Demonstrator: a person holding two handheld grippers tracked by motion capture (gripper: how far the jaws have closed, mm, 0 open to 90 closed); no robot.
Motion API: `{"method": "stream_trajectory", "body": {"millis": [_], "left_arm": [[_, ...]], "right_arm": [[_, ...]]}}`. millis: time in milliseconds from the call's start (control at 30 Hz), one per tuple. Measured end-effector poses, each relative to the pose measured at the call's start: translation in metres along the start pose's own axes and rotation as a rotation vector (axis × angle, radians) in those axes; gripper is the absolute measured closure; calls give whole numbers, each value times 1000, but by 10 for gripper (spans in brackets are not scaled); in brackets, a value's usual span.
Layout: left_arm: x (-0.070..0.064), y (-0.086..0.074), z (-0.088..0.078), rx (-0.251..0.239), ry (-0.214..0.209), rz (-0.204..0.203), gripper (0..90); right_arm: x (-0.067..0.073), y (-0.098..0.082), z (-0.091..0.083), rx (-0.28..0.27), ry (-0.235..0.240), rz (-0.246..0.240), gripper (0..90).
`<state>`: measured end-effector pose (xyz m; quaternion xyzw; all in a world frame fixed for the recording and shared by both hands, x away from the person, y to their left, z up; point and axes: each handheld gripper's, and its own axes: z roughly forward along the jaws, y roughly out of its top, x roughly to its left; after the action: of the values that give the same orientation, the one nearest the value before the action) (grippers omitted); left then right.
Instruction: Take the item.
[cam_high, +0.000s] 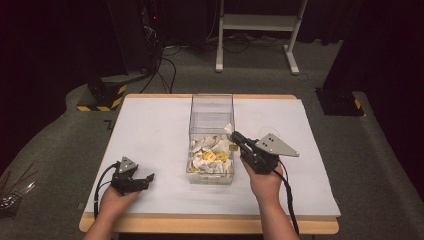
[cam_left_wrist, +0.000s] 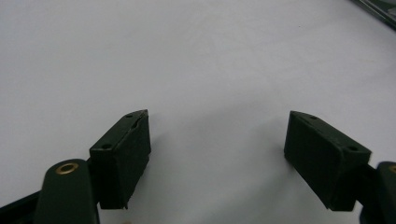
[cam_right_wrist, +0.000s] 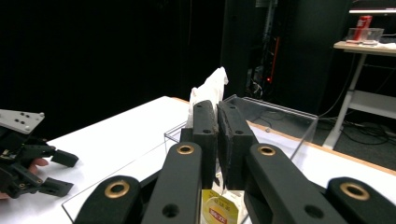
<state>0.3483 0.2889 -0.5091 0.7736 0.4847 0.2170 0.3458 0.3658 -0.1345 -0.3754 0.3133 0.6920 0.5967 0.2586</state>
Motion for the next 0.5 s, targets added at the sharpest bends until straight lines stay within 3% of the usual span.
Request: {"method": "stream_trajectory", "body": {"millis": [500], "left_arm": [[0,0,0,0,0,0,228]], "right_arm": [[-15,-1,-9,-13,-51,20,867]]}}
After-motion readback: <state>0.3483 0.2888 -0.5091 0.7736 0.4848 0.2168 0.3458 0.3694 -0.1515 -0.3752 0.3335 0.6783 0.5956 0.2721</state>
